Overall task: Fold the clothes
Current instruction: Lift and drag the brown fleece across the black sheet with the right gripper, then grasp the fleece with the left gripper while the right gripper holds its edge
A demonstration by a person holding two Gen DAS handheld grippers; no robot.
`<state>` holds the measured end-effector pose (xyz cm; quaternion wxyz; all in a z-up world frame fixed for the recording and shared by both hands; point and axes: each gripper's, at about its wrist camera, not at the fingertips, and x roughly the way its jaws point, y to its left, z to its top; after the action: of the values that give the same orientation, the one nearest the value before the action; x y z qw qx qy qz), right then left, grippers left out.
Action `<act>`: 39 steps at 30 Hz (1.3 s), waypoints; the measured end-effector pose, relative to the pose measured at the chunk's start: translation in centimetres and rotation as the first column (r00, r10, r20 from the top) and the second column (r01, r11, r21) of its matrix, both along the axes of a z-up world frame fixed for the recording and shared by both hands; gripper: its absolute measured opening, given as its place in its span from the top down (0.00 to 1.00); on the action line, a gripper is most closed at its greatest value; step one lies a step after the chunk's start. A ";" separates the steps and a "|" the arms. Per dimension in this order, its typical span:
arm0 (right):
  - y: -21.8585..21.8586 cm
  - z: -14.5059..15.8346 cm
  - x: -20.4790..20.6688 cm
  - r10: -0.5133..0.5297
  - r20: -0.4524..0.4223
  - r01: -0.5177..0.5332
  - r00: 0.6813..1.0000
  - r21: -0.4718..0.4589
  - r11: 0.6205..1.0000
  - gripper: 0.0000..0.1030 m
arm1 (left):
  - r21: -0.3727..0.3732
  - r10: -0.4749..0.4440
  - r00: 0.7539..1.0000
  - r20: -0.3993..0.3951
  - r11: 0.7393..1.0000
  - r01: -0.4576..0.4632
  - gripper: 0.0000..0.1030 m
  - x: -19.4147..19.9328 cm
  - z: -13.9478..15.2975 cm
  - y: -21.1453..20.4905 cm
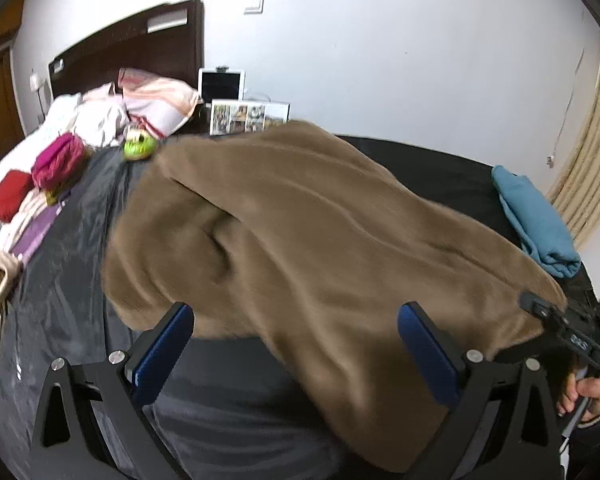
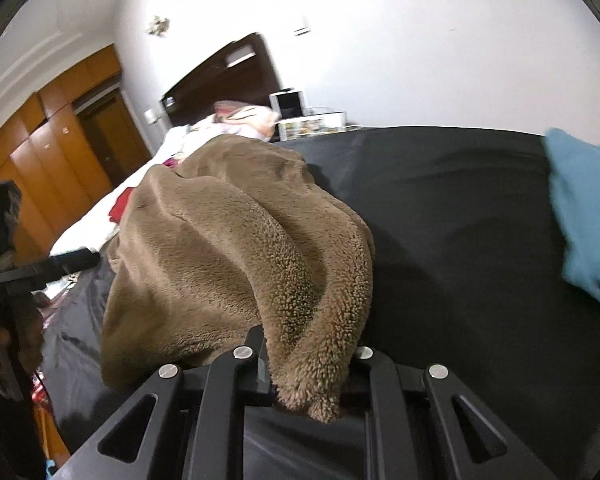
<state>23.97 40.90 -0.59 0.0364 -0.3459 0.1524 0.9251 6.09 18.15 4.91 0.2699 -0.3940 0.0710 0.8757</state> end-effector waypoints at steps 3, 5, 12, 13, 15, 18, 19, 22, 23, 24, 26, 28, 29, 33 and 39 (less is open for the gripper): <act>1.7 0.2 2.7 -0.033 -0.002 0.033 0.999 0.017 0.999 0.83 | -0.004 0.003 1.000 -0.015 1.000 -0.003 0.00 -0.7 0.6 1.4; 2.5 0.5 4.8 -0.051 -0.003 0.051 0.999 0.036 0.998 0.83 | 0.000 0.001 1.000 -0.015 1.000 -0.001 0.00 -1.3 1.0 2.4; 2.5 1.3 8.6 -0.087 -0.010 0.088 0.996 0.116 0.989 0.83 | 0.019 -0.069 0.997 -0.020 0.997 0.069 0.00 -3.5 2.5 8.0; 2.5 1.3 8.7 -0.089 -0.012 0.090 0.996 0.120 0.989 0.83 | 0.023 -0.083 0.996 -0.015 0.996 0.084 0.00 -3.8 2.6 8.9; 2.4 1.4 8.6 -0.092 -0.015 0.093 0.996 0.124 0.988 0.83 | 0.028 -0.110 0.994 -0.010 0.993 0.111 0.00 -4.5 2.8 10.7; 2.3 1.5 10.1 -0.097 -0.020 0.099 0.995 0.126 0.987 0.83 | -0.028 -0.145 0.989 -0.026 0.989 0.144 0.00 -6.2 2.3 13.8; 2.2 1.6 10.5 -0.098 -0.020 0.100 0.995 0.130 0.986 0.83 | -0.065 -0.150 0.989 -0.018 0.987 0.148 0.00 -6.9 1.6 14.7; 2.4 1.5 10.8 -0.102 -0.022 0.104 0.995 0.138 0.985 0.83 | -0.153 -0.163 0.986 0.026 0.974 0.165 0.00 -7.9 -0.8 16.7; 2.5 1.5 10.8 -0.104 -0.022 0.106 0.994 0.138 0.985 0.83 | -0.181 -0.167 0.985 0.049 0.968 0.173 0.00 -8.3 -1.8 17.0; 2.6 1.4 10.9 -0.106 -0.021 0.108 0.994 0.138 0.985 0.83 | -0.199 -0.171 0.983 0.066 0.963 0.181 0.00 -8.4 -2.6 17.0; 2.8 1.4 10.8 -0.113 -0.018 0.115 0.993 0.138 0.984 0.83 | -0.215 -0.189 0.977 0.100 0.955 0.207 0.01 -8.3 -3.9 16.7; 3.1 1.3 10.6 -0.124 -0.014 0.124 0.992 0.139 0.983 0.83 | -0.219 -0.206 0.971 0.120 0.949 0.228 0.01 -8.1 -4.5 16.3; 3.3 1.3 10.4 -0.129 -0.012 0.129 0.992 0.140 0.982 0.83 | -0.221 -0.216 0.968 0.129 0.945 0.240 0.01 -7.9 -4.8 16.1; 4.0 1.5 9.5 -0.148 -0.009 0.147 0.989 0.156 0.977 0.83 | -0.219 -0.245 0.954 0.171 0.935 0.279 0.01 -7.3 -5.9 14.6; 5.2 2.0 8.0 -0.181 -0.005 0.179 0.983 0.193 0.965 0.83 | -0.189 -0.292 0.937 0.192 0.926 0.327 0.01 -4.8 -7.1 12.6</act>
<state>31.97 46.14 1.40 0.1544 -0.3314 0.0929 0.9261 1.34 30.77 -2.21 0.3652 -0.4740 0.2062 0.7742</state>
